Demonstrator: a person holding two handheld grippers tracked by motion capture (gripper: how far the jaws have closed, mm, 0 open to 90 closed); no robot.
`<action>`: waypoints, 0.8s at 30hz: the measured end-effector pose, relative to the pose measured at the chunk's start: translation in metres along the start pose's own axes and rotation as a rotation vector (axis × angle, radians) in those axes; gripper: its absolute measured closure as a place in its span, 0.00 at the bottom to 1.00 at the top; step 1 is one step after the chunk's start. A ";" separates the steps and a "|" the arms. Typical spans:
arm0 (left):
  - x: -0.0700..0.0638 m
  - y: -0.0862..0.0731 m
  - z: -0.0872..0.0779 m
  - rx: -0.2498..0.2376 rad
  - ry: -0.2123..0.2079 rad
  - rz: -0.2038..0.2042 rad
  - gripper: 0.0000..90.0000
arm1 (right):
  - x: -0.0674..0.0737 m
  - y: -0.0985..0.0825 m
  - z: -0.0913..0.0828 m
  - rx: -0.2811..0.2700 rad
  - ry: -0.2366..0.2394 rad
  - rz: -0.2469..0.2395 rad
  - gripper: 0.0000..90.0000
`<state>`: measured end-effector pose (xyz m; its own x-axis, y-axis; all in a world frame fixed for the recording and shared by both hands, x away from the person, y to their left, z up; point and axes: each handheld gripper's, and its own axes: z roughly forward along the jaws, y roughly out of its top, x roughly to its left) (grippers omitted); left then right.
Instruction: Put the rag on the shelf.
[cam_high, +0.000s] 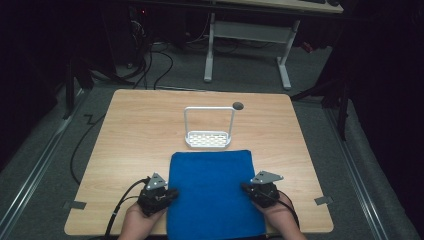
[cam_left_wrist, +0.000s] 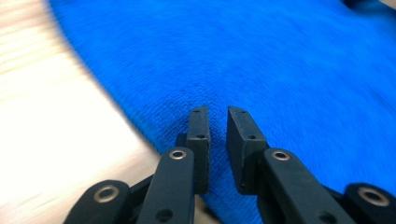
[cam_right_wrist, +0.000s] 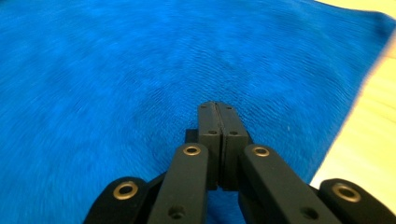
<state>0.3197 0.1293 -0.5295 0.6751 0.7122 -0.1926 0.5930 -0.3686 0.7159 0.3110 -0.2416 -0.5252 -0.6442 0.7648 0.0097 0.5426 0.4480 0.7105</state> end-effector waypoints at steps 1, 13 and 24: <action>0.007 0.000 -0.003 0.000 0.021 -0.016 0.87 | 0.003 0.004 0.000 -0.023 -0.004 -0.003 1.00; 0.004 0.012 0.012 -0.014 0.026 0.020 0.75 | -0.024 0.015 0.020 -0.028 -0.152 0.053 0.93; -0.011 -0.012 -0.013 0.027 -0.079 0.024 0.74 | -0.005 -0.007 -0.005 -0.008 -0.056 0.037 0.91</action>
<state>0.2992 0.1334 -0.5277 0.7209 0.6543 -0.2287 0.5873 -0.4015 0.7028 0.3077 -0.2510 -0.5265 -0.5924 0.8057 -0.0031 0.5608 0.4152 0.7163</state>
